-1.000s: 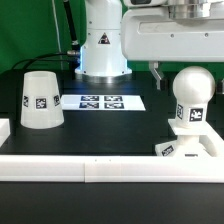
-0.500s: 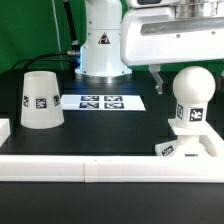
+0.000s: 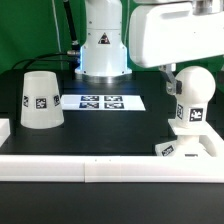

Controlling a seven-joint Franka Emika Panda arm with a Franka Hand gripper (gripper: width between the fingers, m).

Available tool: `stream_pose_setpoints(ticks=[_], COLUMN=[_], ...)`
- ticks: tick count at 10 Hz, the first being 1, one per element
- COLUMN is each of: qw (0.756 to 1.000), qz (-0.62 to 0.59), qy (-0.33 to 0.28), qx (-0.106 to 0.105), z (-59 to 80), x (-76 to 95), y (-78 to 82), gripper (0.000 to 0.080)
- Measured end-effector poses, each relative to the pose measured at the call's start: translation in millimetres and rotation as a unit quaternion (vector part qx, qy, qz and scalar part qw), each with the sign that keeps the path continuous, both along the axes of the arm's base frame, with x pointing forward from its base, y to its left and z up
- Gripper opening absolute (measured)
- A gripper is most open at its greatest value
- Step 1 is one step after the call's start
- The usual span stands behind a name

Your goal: Assemble lamp

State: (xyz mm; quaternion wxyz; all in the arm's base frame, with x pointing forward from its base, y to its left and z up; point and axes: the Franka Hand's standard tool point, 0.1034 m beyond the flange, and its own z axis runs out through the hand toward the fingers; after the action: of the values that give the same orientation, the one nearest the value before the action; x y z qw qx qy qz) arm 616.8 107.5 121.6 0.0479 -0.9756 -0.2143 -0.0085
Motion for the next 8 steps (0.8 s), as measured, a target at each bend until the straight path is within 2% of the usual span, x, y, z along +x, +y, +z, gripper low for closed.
stream_pose_setpoints(ticks=[3, 8], qw=[0.996, 0.965], qz=[0.093, 0.261], qy=[-0.006, -0.015], qx=[-0.005, -0.016], z=[0.1, -5.3], x=[-0.6, -4.3], y=[-0.6, -6.4], gripper=[0.0699, 0.0699])
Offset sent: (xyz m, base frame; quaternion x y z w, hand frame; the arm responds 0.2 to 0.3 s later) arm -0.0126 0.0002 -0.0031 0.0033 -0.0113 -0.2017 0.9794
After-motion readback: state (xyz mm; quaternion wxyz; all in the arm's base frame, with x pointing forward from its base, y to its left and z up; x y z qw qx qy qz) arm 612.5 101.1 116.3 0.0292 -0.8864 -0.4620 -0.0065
